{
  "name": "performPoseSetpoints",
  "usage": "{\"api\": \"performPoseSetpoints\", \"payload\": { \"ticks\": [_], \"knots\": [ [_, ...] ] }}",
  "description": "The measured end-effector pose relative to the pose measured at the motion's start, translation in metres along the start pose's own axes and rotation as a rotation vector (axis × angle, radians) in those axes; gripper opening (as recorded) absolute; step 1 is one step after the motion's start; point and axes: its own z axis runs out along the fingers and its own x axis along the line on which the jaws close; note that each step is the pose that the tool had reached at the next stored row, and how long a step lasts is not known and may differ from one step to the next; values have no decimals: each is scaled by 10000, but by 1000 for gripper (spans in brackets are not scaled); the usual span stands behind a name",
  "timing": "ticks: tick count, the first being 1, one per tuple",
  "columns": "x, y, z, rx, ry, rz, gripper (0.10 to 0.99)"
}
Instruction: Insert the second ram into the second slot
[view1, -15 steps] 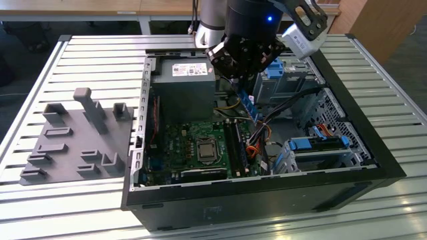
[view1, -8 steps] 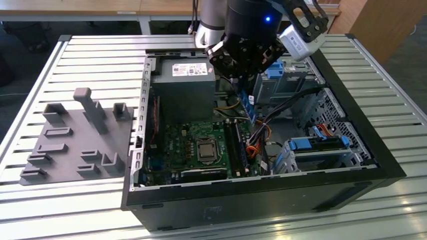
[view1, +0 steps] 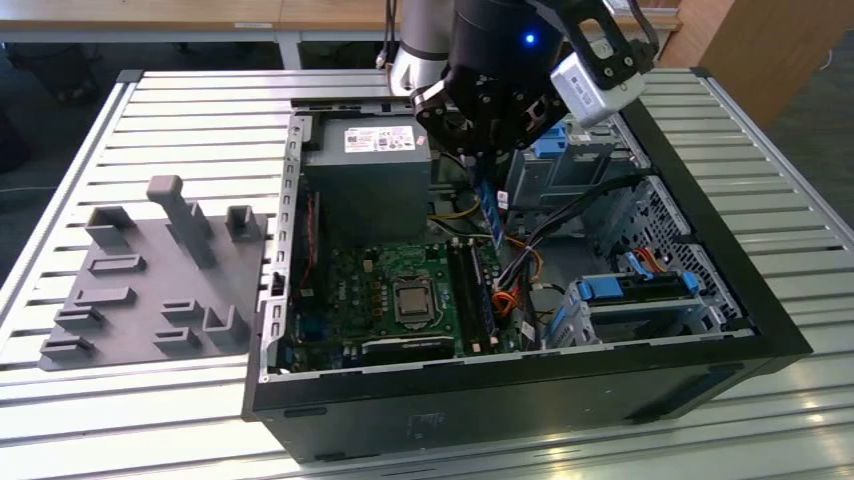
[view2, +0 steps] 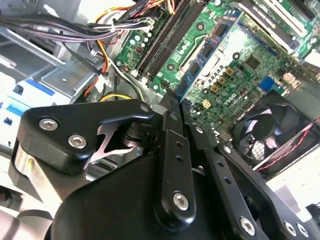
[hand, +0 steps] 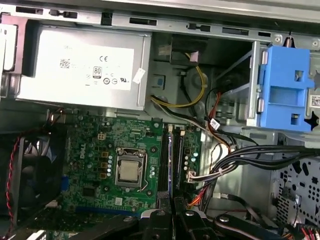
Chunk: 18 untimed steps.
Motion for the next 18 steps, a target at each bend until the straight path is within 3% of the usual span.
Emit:
{"api": "performPoseSetpoints", "payload": {
  "ticks": [7, 18],
  "knots": [
    [0, 1, 10, 11, -11, 562, 137],
    [1, -1, 76, 11, 18, 653, 137]
  ]
}}
